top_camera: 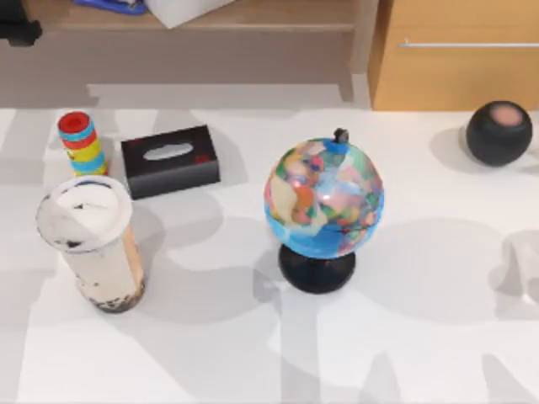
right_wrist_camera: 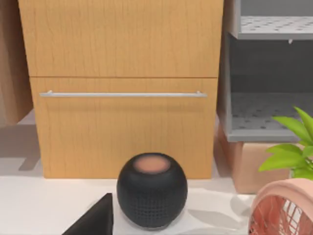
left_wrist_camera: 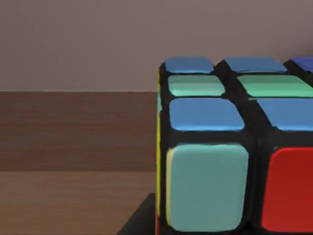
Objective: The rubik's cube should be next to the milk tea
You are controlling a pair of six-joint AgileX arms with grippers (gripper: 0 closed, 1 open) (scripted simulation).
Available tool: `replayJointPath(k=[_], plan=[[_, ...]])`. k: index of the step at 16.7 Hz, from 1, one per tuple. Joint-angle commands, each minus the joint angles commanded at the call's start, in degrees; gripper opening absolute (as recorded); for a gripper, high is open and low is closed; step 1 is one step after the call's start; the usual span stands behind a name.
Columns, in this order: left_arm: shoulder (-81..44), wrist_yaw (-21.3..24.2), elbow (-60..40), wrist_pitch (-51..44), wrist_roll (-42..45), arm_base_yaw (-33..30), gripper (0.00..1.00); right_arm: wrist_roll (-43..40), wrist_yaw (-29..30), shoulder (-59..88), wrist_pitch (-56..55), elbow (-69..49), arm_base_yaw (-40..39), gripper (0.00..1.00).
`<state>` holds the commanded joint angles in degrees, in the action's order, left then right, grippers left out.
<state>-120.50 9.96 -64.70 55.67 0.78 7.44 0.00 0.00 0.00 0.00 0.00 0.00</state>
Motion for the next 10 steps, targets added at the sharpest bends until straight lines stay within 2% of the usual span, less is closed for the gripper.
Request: replayJointPath(k=[7,10], plan=[[0.0,0.0,0.0,0.0,0.0,0.0,0.02,0.0,0.0,0.0,0.0,0.0,0.0,1.0],[0.0,0.0,0.0,0.0,0.0,0.0,0.0,0.0,0.0,0.0,0.0,0.0,0.0,1.0]])
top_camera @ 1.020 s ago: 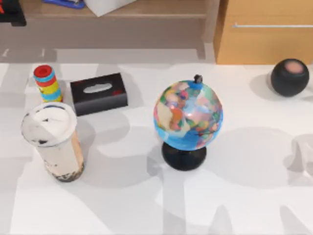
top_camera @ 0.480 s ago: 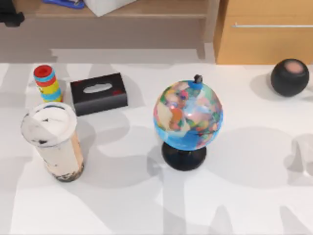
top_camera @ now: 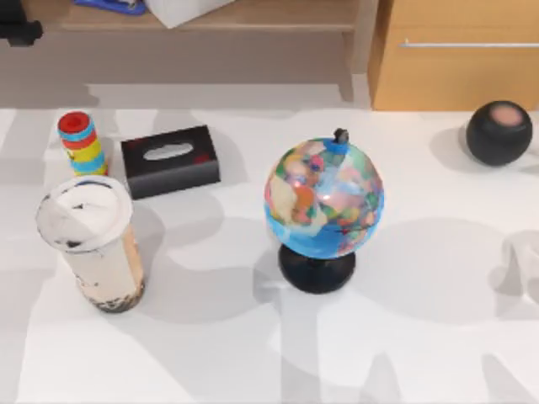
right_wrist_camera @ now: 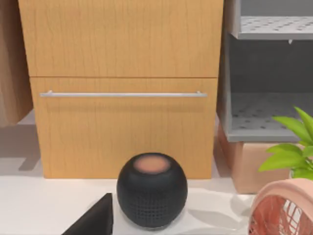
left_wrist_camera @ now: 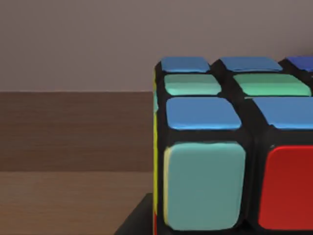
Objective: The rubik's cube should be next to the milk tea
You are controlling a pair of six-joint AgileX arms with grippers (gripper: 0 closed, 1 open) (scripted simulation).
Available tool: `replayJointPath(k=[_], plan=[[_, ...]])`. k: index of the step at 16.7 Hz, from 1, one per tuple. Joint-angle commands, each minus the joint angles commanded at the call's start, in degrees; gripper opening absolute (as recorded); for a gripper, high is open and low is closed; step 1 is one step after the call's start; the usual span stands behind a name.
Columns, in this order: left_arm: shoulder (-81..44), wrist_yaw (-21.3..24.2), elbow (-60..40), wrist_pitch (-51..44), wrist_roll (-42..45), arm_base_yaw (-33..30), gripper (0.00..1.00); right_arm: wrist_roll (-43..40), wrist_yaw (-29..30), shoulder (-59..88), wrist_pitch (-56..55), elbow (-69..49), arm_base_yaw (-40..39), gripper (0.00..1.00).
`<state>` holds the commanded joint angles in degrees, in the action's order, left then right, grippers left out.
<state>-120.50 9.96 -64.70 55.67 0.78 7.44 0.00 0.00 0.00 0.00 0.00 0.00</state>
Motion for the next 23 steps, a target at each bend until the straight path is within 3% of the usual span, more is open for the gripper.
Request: replayJointPath(k=[16,19,23], plan=[[1.69,-0.06,-0.64,-2.47,0.29,0.15,0.0,0.0,0.0,0.0,0.0,0.0,0.0,1.0],[4.52,-0.09,-2.97,-7.86,1.21,0.33,0.0,0.0,0.0,0.0,0.0,0.0,0.0,1.0],[10.63,-0.51,-7.62,-23.36,3.28,0.77,0.0,0.0,0.0,0.0,0.0,0.0,0.0,1.0]])
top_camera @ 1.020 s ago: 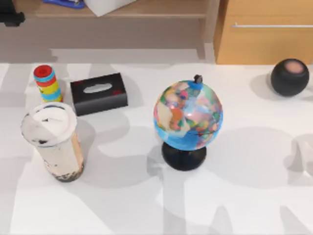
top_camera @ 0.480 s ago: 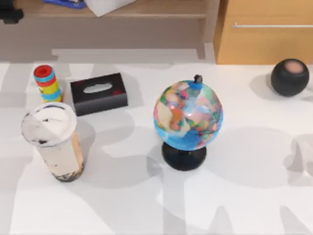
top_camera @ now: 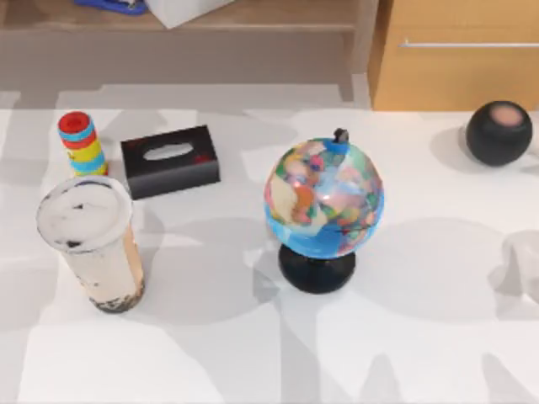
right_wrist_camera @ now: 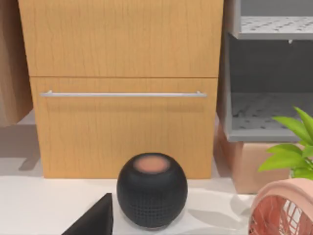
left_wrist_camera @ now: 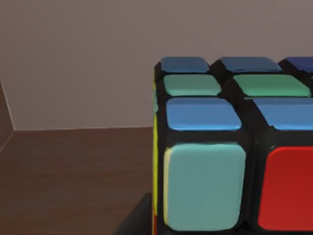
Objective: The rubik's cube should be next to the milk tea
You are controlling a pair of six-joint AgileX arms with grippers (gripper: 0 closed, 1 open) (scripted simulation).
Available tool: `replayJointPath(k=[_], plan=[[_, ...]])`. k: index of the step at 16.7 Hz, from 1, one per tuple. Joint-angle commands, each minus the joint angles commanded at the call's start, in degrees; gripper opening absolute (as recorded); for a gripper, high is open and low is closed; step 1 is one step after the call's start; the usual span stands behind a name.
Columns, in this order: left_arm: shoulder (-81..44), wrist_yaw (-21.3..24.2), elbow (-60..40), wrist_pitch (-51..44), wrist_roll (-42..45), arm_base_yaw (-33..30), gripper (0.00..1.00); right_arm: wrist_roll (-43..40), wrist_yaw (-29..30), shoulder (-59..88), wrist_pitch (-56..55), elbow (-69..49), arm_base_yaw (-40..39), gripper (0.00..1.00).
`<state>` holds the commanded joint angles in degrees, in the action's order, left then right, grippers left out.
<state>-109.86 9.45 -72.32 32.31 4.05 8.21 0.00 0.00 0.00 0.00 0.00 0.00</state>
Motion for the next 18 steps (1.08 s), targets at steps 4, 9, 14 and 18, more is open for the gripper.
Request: replayJointPath(k=[4,9,14,18], plan=[[6.0,-1.14,-4.27,-22.72,2.32,0.69,0.0,0.0,0.0,0.0,0.0,0.0,0.0,1.0],[10.94,-3.49,-5.42,-53.58,4.74,1.48,0.0,0.0,0.0,0.0,0.0,0.0,0.0,1.0],[12.18,-6.33,-1.82,-77.95,6.1,1.96,0.0,0.0,0.0,0.0,0.0,0.0,0.0,1.0],[11.58,-8.13,1.54,-89.33,6.45,1.64,0.0,0.0,0.0,0.0,0.0,0.0,0.0,1.0]])
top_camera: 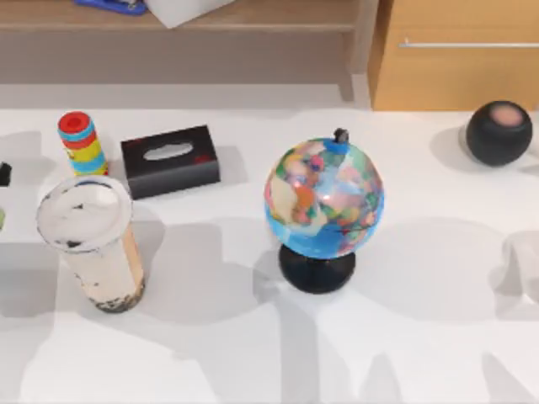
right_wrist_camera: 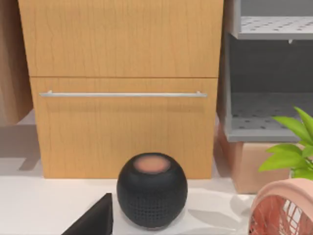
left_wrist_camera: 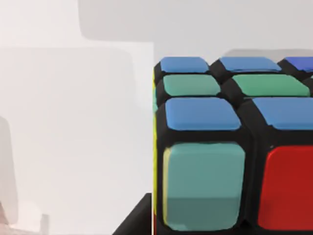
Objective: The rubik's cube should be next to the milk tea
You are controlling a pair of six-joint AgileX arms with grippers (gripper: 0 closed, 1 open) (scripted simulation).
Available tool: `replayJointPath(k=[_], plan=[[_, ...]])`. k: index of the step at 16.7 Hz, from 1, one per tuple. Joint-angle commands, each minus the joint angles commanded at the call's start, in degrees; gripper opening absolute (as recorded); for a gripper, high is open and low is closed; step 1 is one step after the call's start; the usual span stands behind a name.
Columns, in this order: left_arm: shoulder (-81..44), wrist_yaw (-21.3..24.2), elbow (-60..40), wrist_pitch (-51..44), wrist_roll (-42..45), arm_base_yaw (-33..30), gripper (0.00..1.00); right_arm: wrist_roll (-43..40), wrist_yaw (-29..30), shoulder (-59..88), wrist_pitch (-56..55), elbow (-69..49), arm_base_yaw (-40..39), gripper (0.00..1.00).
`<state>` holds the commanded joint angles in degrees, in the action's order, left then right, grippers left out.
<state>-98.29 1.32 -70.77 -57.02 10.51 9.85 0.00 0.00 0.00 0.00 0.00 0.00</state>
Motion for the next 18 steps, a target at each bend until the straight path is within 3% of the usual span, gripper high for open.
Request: replayJointPath(k=[9,18], plan=[[-0.3,-0.6,1.49,-3.44,0.09,-0.3,0.0,0.0,0.0,0.0,0.0,0.0,0.0,1.0],[0.05,-4.73,-2.72,4.55,-1.02,-0.64,0.0,0.0,0.0,0.0,0.0,0.0,0.0,1.0]])
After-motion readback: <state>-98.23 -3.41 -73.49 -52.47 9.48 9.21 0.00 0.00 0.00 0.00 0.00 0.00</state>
